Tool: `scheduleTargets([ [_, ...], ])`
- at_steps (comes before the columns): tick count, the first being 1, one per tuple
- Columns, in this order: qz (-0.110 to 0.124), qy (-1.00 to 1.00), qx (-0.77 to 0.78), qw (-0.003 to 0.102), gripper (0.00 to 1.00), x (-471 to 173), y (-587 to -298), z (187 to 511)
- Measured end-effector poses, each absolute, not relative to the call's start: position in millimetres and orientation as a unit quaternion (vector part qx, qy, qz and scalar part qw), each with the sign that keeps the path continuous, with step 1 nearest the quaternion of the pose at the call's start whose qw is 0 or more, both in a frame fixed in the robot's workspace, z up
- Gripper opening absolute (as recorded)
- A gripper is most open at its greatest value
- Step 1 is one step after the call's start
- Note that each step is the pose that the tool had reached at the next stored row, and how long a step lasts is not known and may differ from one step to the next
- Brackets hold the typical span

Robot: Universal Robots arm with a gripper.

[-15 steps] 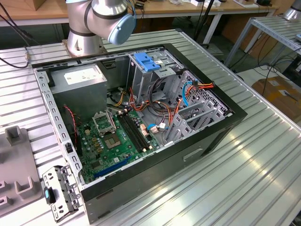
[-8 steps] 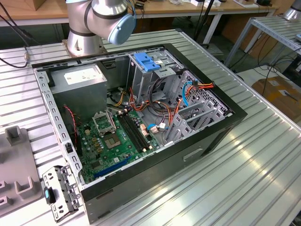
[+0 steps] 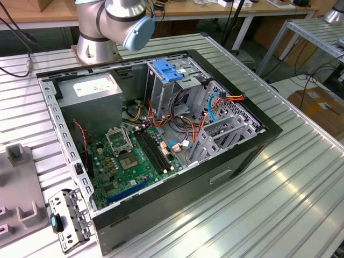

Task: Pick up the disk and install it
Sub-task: 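Pick up the disk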

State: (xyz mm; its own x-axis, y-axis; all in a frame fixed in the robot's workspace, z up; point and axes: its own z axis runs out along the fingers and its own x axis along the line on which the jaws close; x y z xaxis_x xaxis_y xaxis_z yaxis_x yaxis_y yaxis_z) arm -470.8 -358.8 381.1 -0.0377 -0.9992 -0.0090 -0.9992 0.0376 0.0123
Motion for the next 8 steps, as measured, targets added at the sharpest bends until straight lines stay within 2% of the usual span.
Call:
scheduleTargets([
  [8,-0.008,-0.72,0.694,0.001,0.37,-470.5,-358.8,386.2],
])
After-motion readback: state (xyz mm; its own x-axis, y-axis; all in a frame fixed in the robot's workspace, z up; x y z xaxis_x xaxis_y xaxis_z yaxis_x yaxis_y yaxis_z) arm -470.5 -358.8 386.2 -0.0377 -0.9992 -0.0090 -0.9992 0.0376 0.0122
